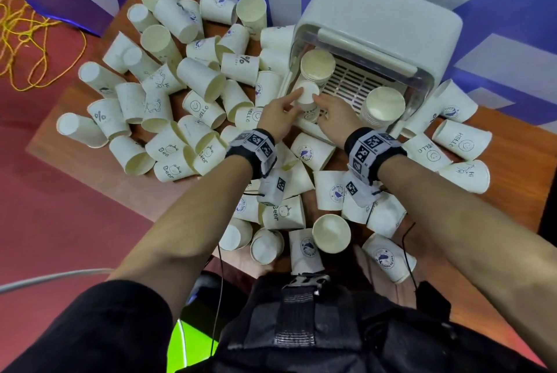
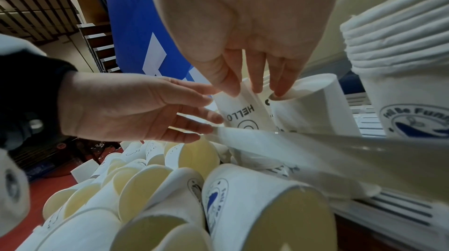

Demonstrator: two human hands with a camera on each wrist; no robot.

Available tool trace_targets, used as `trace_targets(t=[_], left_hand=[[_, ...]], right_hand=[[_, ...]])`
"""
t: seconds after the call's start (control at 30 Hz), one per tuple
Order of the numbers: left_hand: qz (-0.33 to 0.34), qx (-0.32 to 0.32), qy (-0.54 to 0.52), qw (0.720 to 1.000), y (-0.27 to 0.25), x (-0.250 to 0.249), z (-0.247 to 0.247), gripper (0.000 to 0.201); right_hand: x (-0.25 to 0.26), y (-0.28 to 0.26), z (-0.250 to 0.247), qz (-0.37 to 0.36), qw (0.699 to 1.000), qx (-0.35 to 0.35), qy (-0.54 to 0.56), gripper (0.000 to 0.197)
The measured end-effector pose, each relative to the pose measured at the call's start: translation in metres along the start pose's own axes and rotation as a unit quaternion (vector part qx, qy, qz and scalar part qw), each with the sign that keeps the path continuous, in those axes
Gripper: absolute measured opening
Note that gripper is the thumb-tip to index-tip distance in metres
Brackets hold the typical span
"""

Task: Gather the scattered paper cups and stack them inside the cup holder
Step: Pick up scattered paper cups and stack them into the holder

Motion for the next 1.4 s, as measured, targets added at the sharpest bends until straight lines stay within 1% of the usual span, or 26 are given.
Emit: trace_targets(t=[0.13, 0.23, 0.3, 0.4, 0.53, 0.67, 0.8, 0.93, 1.13, 1.27, 1.4], left_hand=[[-0.005, -0.01, 0.012, 1.0, -0.003, -0.004, -0.003, 0.045], [0.009, -0.031, 0.021, 0.999, -0.01, -0.009, -0.005, 0.045], [0.016, -0.027, 0.022, 0.999, -0.016, -0.013, -0.001, 0.044], [0.027, -0.007, 0.016, 0.999, -0.023, -0.027, 0.013, 0.043], [0.071, 0.025, 0.013, 0.997, -0.034, -0.066, 0.046, 0.046], [0.094, 0.073, 0.012, 0.993, -0.049, -0.101, 0.092, 0.048], [0.119, 0.115, 0.034, 0.986, -0.062, -0.129, 0.136, 0.05], [0.139, 0.134, 0.049, 0.98, -0.069, -0.154, 0.172, 0.05], [0.16, 0.149, 0.078, 0.973, -0.067, -0.177, 0.214, 0.054], [0.154, 0.168, 0.093, 0.969, -0.066, -0.186, 0.241, 0.058], [0.143, 0.193, 0.125, 0.963, -0.067, -0.181, 0.265, 0.061]], right_hand=[[0.002, 0.001, -0.002, 0.006, 1.0, 0.005, -0.002, 0.053], [0.001, -0.008, -0.006, 0.007, 0.999, 0.004, 0.04, 0.054], [-0.003, -0.019, -0.013, 0.005, 0.998, -0.013, 0.063, 0.053], [-0.018, -0.04, -0.024, 0.007, 0.997, -0.033, 0.063, 0.049], [-0.053, -0.077, -0.041, 0.026, 0.996, -0.045, 0.077, 0.041], [-0.099, -0.111, -0.06, 0.04, 0.993, -0.066, 0.084, 0.043], [-0.145, -0.143, -0.086, 0.08, 0.989, -0.078, 0.095, 0.041], [-0.188, -0.165, -0.113, 0.117, 0.985, -0.098, 0.082, 0.042], [-0.241, -0.186, -0.144, 0.145, 0.978, -0.126, 0.085, 0.043], [-0.271, -0.188, -0.147, 0.168, 0.974, -0.115, 0.096, 0.043], [-0.288, -0.186, -0.144, 0.174, 0.975, -0.102, 0.097, 0.044]])
Point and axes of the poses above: each hand's wrist, its own y-axis towards the middle knuckle, its own z-axis out of the palm, x = y × z, the point moved 7 cm from there along y, towards the middle knuckle, and after that the axes turned 11 degrees about z, right-handed, at the moved point
